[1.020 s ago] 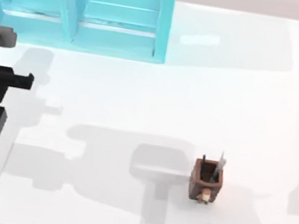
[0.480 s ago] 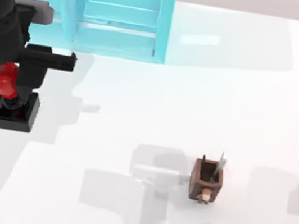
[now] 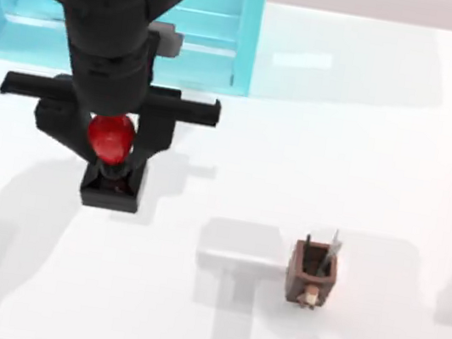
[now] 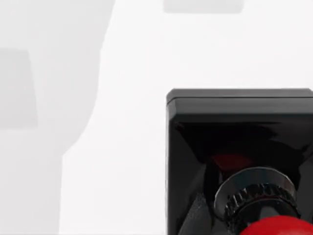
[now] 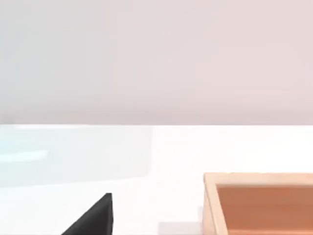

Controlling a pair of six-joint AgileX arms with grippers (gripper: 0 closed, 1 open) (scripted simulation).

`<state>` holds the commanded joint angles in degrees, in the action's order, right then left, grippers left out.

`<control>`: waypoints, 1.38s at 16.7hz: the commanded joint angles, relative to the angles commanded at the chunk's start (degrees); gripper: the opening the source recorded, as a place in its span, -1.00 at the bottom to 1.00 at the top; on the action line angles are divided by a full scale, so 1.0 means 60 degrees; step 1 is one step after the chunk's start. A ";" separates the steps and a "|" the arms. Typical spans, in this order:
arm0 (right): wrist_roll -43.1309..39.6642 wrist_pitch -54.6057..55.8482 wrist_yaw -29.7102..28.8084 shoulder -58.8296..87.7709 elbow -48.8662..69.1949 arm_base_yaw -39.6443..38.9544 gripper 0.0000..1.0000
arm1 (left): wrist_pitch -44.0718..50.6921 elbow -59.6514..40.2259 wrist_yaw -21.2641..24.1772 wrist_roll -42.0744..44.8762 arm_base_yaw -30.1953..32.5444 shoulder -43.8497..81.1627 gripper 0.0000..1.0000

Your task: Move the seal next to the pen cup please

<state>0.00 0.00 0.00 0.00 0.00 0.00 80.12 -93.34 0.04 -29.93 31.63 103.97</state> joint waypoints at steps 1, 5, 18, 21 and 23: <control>0.0000 0.0000 0.0000 0.0000 0.0000 0.0000 1.00 | -0.0084 -0.0305 0.0009 -0.0576 0.0588 0.0410 -1.00; 0.0000 0.0000 0.0000 0.0000 0.0000 0.0000 1.00 | -0.0471 -0.1373 0.0028 -0.2611 0.2593 0.1828 -1.00; 0.0000 0.0000 0.0000 0.0000 0.0000 0.0000 1.00 | -0.1201 -0.1177 0.0018 -0.3167 0.3148 0.2263 -1.00; 0.0000 0.0000 0.0000 0.0000 0.0000 0.0000 1.00 | -0.1224 -0.1166 0.0010 -0.3168 0.3147 0.2258 -1.00; 0.0000 0.0000 0.0000 0.0000 0.0000 0.0000 1.00 | -0.1224 -0.1166 0.0010 -0.3168 0.3147 0.2258 -0.85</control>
<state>0.00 0.00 0.00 0.00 0.00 0.00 72.78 -100.34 0.10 -48.94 50.51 117.52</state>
